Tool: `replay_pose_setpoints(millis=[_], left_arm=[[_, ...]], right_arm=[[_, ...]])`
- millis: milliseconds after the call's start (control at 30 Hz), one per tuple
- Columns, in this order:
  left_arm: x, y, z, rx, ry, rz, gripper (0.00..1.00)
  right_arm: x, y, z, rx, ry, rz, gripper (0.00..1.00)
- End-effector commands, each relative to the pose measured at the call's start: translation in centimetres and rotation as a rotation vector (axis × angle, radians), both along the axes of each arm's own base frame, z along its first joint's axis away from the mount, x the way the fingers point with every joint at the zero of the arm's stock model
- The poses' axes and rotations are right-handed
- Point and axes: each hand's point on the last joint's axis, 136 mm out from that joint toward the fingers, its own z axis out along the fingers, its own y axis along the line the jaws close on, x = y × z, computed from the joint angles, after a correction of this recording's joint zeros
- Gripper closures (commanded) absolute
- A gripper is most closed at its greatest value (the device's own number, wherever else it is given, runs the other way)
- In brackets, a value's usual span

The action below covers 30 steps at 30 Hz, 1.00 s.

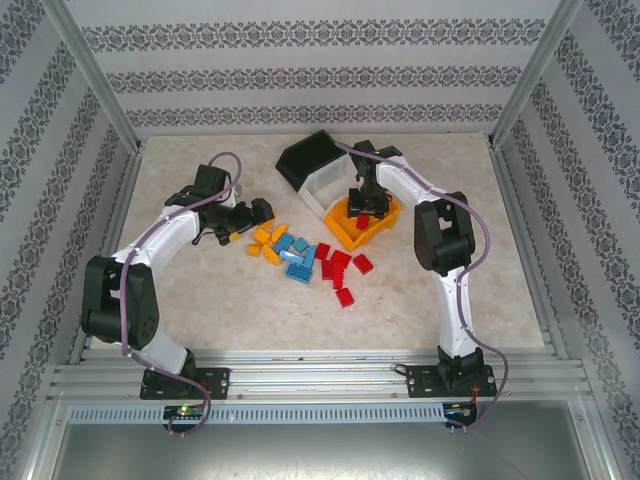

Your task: Sort the legos into containers by color

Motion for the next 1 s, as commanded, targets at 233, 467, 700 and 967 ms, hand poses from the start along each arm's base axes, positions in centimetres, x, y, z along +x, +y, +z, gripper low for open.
replay_pose_setpoints(millis=[233, 467, 700, 967], left_arm=[[0.8, -0.7, -0.7, -0.026, 0.015, -0.011, 0.0], [1.9, -1.2, -0.9, -0.054, 0.017, -0.003, 0.0], [2.6, -1.4, -1.2, -0.058, 0.021, 0.003, 0.0], [2.9, -2.7, -1.7, -0.065, 0.023, -0.022, 0.0]], right_arm=[[0.8, 0.4, 6.1, 0.017, -0.121, -0.026, 0.48], [-0.1, 0.1, 9.7, 0.032, -0.181, -0.017, 0.5], [-4.4, -0.9, 11.7, 0.037, -0.174, 0.017, 0.5], [-12.1, -0.7, 8.4, 0.036, -0.111, 0.215, 0.42]])
